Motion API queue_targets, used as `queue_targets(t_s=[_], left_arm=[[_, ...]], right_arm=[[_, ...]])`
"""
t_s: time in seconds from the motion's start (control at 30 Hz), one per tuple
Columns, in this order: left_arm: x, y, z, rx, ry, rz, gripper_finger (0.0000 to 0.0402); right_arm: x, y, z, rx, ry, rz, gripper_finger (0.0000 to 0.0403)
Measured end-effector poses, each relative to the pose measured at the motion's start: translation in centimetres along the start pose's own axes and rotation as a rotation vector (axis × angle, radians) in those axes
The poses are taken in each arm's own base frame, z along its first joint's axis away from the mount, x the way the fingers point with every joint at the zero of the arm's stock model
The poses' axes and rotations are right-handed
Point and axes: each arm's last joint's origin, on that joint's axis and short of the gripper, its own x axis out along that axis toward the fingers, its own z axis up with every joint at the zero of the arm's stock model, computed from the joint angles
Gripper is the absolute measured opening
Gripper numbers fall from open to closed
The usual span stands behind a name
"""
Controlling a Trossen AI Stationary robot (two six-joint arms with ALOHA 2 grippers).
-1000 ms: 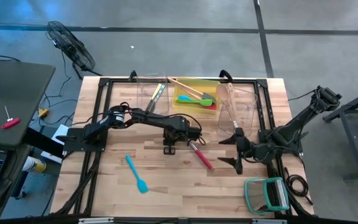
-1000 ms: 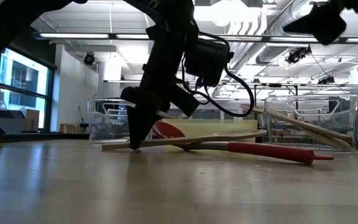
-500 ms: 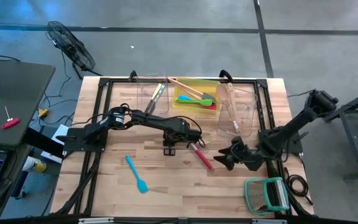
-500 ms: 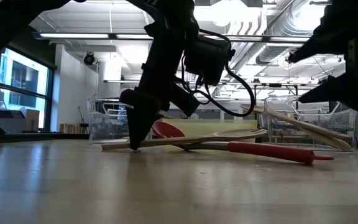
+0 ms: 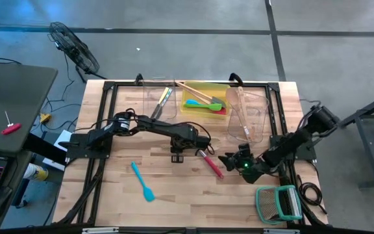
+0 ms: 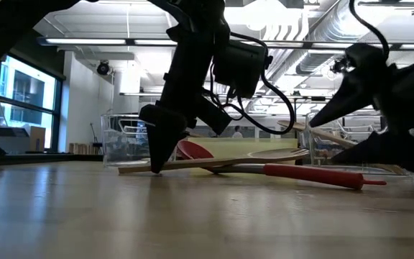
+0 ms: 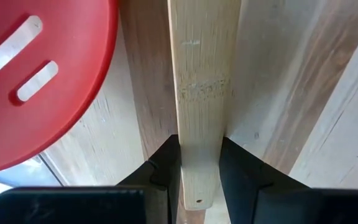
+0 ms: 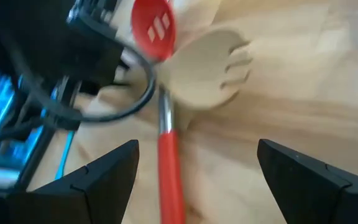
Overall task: Pick & Place Kitchen Items
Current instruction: Put the brown serving spoon into the right transparent bin
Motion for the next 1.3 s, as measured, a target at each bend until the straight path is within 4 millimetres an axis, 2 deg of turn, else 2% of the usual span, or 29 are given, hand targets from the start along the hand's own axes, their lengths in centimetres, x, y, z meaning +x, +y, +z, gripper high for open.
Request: queue_targets(t_s=[0.33, 0.53, 0.67, 1.03, 1.13, 1.3], left_arm=[[-0.1, -0.7, 0.1, 0.017, -0.024, 0.000, 0.0078], [-0.2, -0.8, 0.2, 0.023, -0.027, 0.002, 0.0078], [-0.2, -0.8, 0.2, 0.022, -0.031, 0.001, 0.0078], [-0.2, -0.8, 0.4, 0.027, -0.054, -0.007, 0.0078], [-0.2, -0.9, 0.4, 0.030, -0.053, -0.007, 0.0078], [-0.2, -0.9, 0.2, 0.033, -0.038, -0.006, 0.0078]], right_arm=[[2.1, 0.0, 1.4, 0.030, -0.096, -0.030, 0.0320], [3.3, -0.2, 2.5, 0.015, -0.086, -0.064, 0.0319], [4.1, -0.5, 2.8, 0.002, -0.065, -0.082, 0.0302], [5.3, -0.7, 2.4, -0.023, -0.045, -0.050, 0.0211], [5.3, -0.7, 2.4, -0.032, -0.034, -0.049, 0.0163], [5.2, -0.6, 2.3, -0.042, -0.004, -0.027, 0.0055]])
